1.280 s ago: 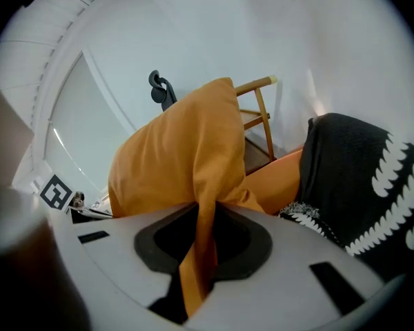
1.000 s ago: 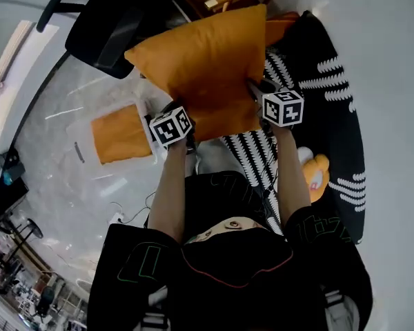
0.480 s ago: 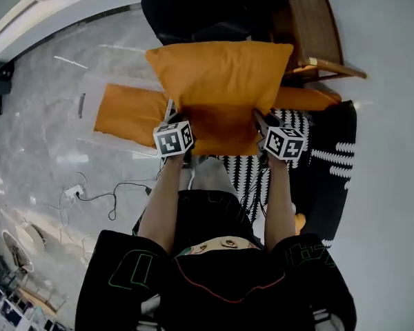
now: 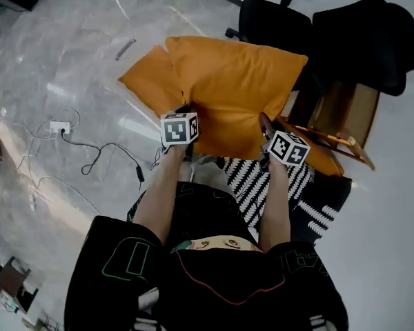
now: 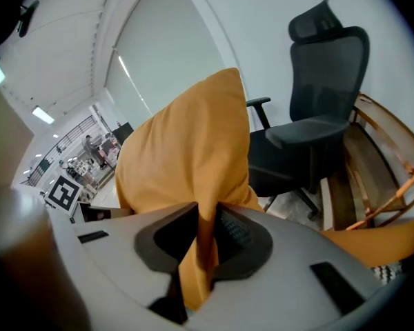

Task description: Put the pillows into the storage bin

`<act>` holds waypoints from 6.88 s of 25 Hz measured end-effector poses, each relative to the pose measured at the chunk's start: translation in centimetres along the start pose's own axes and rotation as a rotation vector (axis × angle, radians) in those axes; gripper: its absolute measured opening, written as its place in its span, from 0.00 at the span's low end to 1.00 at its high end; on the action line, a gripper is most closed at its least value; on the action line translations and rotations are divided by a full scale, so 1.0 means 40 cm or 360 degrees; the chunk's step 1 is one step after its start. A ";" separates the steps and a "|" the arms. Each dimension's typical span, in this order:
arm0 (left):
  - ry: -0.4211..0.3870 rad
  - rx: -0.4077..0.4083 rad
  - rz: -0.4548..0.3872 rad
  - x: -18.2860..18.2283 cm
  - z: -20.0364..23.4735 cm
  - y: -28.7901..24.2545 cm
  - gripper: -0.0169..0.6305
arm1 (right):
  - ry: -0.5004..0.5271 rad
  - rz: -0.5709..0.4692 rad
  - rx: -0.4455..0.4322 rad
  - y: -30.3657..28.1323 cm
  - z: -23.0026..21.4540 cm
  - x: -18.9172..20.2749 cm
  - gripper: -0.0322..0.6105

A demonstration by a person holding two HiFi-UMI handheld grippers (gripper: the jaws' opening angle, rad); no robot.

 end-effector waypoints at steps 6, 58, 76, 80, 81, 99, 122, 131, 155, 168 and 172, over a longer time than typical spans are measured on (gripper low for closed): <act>0.0267 -0.0123 -0.0098 -0.022 0.199 0.085 0.04 | 0.0216 0.0149 -0.0139 -0.171 0.196 -0.076 0.16; 0.0934 -0.0303 -0.0522 -0.085 0.409 0.066 0.02 | 0.0619 0.0621 -0.0868 -0.674 0.461 -0.149 0.05; -0.0105 0.0016 -0.0449 -0.188 0.267 0.218 0.02 | 0.0490 -0.0140 -0.0390 -0.307 0.536 -0.097 0.05; -0.0326 0.0155 -0.0464 -0.203 0.197 0.249 0.02 | 0.0454 -0.0295 -0.0235 -0.199 0.516 -0.077 0.05; -0.0385 0.0219 -0.0457 -0.208 0.166 0.248 0.02 | 0.0444 -0.0334 -0.0187 -0.168 0.501 -0.076 0.05; -0.1124 0.1105 -0.0317 0.003 -0.573 0.178 0.02 | -0.0047 -0.0922 0.1012 0.565 0.076 0.166 0.05; -0.1777 0.2081 0.0112 0.905 -1.259 0.584 0.02 | -0.0646 -0.1263 0.2073 1.519 0.038 0.980 0.05; -0.1970 0.2357 0.0417 1.124 -1.330 0.684 0.02 | -0.0960 -0.1279 0.2391 1.625 0.138 1.177 0.05; -0.2309 0.2346 0.1234 1.553 -1.266 0.608 0.02 | -0.1681 -0.1018 0.2705 1.640 0.262 1.545 0.05; -0.2402 0.1978 0.1221 1.831 -1.201 0.527 0.02 | -0.1805 -0.1028 0.2463 1.640 0.123 1.862 0.05; -0.2443 0.1882 0.1181 1.885 -1.188 0.490 0.02 | -0.1874 -0.1003 0.2374 1.607 0.097 1.957 0.05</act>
Point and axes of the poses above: the fingertips, and each gripper's own axes: y backward along the fingers, z to its left, x out of its underside, the point moved 7 cm from there along y, backward along the fingers, and after that the axes turned 2 degrees about -z, right-handed, at the moved point
